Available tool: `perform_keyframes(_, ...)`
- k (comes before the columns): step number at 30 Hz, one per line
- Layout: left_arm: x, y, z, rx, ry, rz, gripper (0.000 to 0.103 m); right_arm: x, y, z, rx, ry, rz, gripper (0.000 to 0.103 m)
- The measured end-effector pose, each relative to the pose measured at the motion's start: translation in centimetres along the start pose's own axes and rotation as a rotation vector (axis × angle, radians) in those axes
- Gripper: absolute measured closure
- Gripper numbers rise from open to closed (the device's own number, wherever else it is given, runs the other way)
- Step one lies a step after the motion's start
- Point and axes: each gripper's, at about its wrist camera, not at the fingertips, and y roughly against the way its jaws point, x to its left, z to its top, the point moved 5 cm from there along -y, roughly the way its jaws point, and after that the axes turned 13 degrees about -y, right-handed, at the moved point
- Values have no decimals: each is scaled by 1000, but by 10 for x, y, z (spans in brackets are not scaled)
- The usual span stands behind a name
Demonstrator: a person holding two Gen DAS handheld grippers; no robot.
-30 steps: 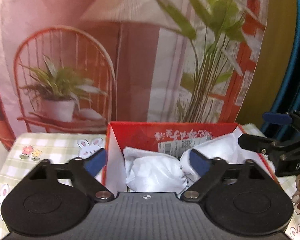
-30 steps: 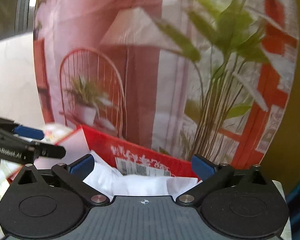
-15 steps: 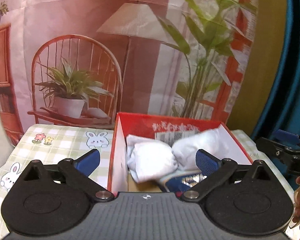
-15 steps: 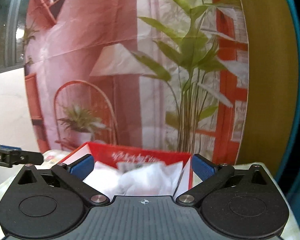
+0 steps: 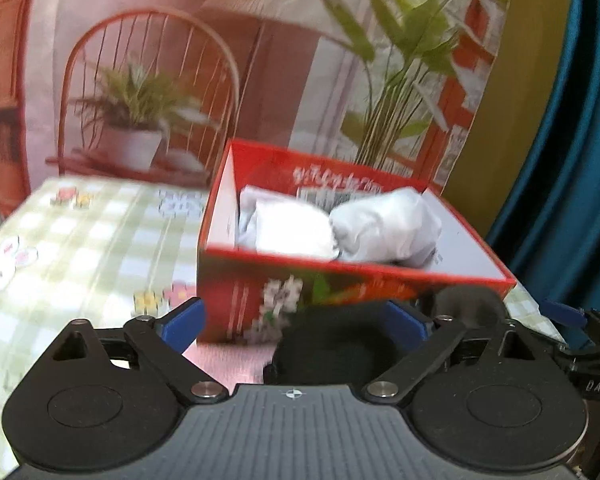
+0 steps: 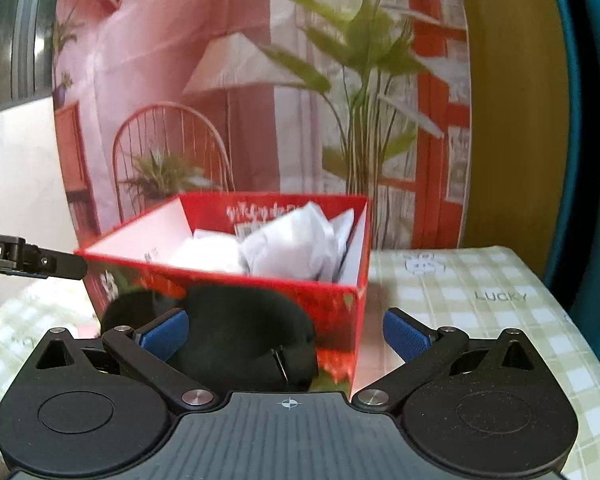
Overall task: Organize soft objects
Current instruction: 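Lower the right tool and grasp the black eye mask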
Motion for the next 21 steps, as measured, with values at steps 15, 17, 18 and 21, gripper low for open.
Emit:
perform_keyframes(15,7,-14,-25,47,52,-23,18,-11,-31,-6,123,-86,15,40)
perform_keyframes(17,4,-21,-26,61,36,-49,18,-15,-34,-8,138,-103,10,61)
perform_keyframes(18,4,-26,-26,71,28,-63,18,-17,-35,-9,141,-108,5,64)
perform_keyframes(21,5,-39,-27,90,38,-82,18,-18,-36,-12,146,-110,3,65)
